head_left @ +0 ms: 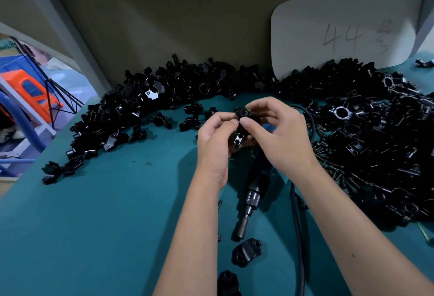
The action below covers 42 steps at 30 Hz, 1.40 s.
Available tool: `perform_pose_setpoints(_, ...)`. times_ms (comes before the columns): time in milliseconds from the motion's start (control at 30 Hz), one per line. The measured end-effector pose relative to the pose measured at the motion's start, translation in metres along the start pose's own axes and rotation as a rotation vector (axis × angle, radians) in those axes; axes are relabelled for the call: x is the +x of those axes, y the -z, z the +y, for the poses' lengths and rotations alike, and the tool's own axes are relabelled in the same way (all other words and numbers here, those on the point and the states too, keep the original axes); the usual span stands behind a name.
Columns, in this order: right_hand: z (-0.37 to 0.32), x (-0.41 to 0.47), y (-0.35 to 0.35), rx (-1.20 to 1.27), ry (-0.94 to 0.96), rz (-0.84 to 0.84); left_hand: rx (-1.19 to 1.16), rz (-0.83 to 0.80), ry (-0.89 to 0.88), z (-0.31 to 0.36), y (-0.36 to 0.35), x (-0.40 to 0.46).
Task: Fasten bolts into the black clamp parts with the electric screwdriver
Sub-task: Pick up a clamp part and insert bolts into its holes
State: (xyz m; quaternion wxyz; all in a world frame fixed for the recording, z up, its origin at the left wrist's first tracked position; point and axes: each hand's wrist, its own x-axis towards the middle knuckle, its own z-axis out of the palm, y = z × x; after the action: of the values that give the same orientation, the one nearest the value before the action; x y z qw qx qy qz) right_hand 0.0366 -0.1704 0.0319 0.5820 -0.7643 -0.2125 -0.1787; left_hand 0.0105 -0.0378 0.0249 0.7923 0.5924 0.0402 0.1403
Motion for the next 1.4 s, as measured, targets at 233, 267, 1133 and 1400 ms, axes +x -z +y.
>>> perform_pose_setpoints(233, -0.001, -0.005, -0.009, -0.252, 0.133, 0.131, 0.054, 0.017, -0.032, -0.006, -0.005, 0.0)
perform_pose_setpoints(267, -0.001, -0.005, -0.008, -0.215, 0.114, 0.136, 0.053, 0.02, -0.037, -0.007, -0.004, 0.001)
perform_pose_setpoints(1133, -0.004, 0.004, 0.013, 0.634, -0.432, -0.149, 0.012, -0.063, -0.175, -0.01, 0.007, 0.006)
perform_pose_setpoints(1400, -0.012, 0.007, 0.017, 0.662, -0.506, -0.181, -0.03, -0.126, -0.145, -0.007, 0.008, 0.004)
